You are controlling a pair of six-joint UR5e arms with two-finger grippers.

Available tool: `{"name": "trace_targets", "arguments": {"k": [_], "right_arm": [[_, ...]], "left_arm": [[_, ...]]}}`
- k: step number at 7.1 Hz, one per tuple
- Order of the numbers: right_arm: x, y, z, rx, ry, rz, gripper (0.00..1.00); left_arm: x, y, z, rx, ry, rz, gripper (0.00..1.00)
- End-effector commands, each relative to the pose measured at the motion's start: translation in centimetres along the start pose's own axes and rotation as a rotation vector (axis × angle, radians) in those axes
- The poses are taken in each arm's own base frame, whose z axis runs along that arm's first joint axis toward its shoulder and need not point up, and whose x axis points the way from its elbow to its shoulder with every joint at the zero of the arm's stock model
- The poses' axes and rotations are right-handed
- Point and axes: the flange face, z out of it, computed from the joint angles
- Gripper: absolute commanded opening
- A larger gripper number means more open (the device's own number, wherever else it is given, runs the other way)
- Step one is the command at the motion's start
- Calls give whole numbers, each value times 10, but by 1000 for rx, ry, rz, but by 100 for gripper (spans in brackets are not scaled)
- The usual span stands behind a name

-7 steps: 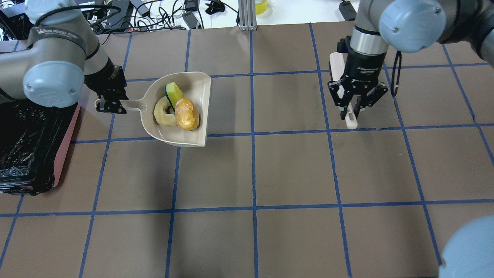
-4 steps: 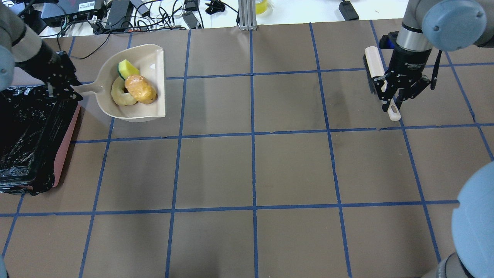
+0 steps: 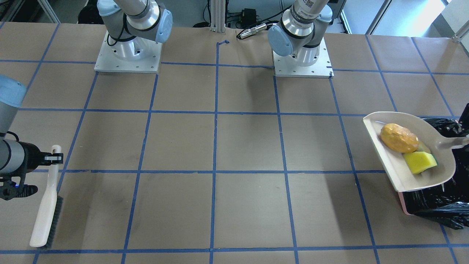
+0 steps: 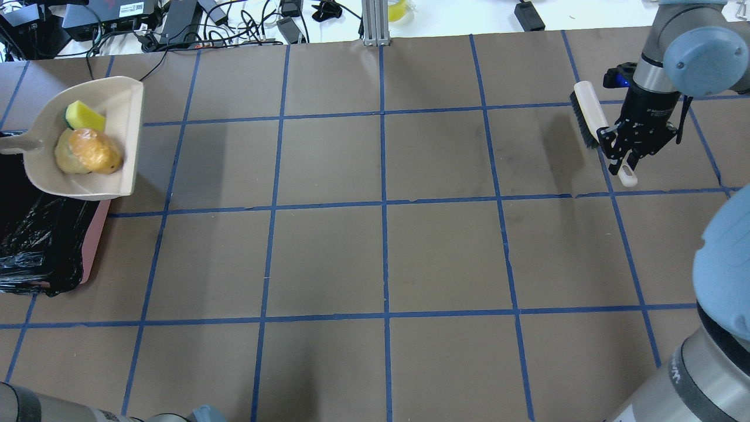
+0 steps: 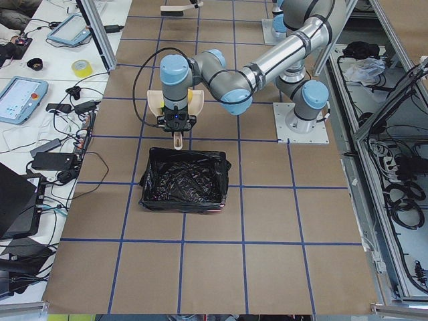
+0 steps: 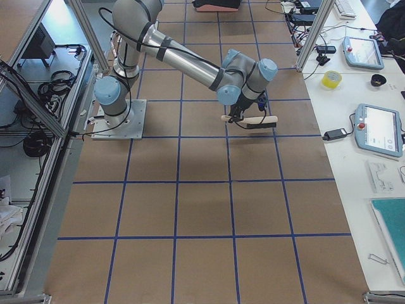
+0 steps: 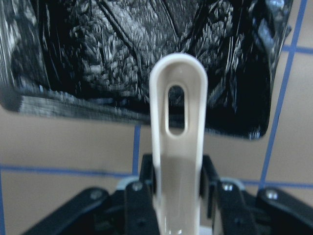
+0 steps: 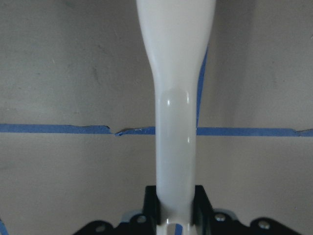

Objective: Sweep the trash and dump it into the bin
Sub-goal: 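Carry the dustpan over the black bin and tip it with the left gripper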

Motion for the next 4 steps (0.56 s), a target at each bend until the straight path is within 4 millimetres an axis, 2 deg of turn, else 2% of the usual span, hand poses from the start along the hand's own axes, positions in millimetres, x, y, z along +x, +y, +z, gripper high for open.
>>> {"name": "trace_targets", "arguments": {"k": [1,2,3,4], "right_arm": [[4,0,16,-8,-3,8,2],[3,1,21,-16,-6,13,2],[3,2,21,-18,-6,23,2],[3,1,21,-18,-8,29,2]], "left_arm": [[-18,-82,7,72,17,101,0],[-27,-111,24,86,5,122,0],[-27,-129,34,108,22,152,0],[-16,-143,36,141,52,178,0]]}}
